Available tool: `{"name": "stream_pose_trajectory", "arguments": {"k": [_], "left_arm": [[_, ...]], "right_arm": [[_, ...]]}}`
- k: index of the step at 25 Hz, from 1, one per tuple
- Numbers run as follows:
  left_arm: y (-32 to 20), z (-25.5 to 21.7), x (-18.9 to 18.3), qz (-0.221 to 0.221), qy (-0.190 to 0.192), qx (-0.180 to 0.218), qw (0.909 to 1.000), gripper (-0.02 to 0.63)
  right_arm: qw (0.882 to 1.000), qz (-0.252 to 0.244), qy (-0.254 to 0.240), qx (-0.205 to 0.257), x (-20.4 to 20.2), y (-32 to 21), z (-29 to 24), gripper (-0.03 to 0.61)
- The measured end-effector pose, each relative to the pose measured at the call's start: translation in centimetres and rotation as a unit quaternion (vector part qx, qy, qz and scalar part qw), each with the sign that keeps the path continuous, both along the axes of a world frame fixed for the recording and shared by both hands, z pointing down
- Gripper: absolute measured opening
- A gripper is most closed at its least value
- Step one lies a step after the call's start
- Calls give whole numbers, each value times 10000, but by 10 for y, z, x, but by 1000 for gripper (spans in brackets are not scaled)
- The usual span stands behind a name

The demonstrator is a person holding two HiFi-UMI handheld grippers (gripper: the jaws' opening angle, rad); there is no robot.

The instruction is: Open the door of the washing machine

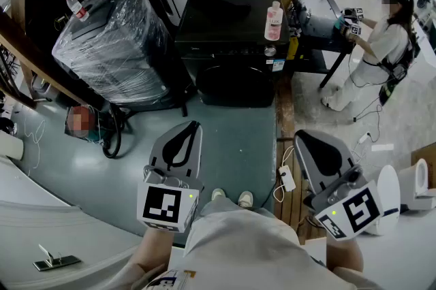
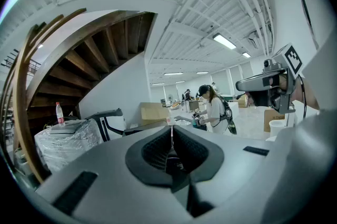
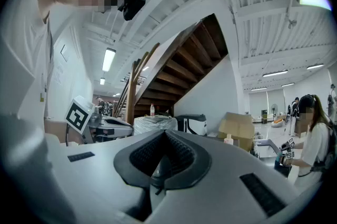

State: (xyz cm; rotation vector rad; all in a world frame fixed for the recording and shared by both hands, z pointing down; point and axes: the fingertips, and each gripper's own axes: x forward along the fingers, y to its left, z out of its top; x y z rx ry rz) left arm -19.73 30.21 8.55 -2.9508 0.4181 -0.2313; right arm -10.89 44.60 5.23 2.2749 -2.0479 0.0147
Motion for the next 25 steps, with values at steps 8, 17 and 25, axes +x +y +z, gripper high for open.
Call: {"name": "stream_pose_trajectory", "arguments": {"k": [8, 17, 25], "left_arm": [[0, 11, 0, -12, -179, 101, 9998, 29], [-7, 31, -9, -230, -504, -32, 9985, 29], [-48, 48, -10, -894, -519, -486, 9935, 31]], "right_arm": [[9999, -80, -62, -76, 4, 0, 9, 26], [9992, -308, -171, -213, -1, -14, 26, 26], [9976, -482, -239, -432, 8, -47, 44, 26]]}}
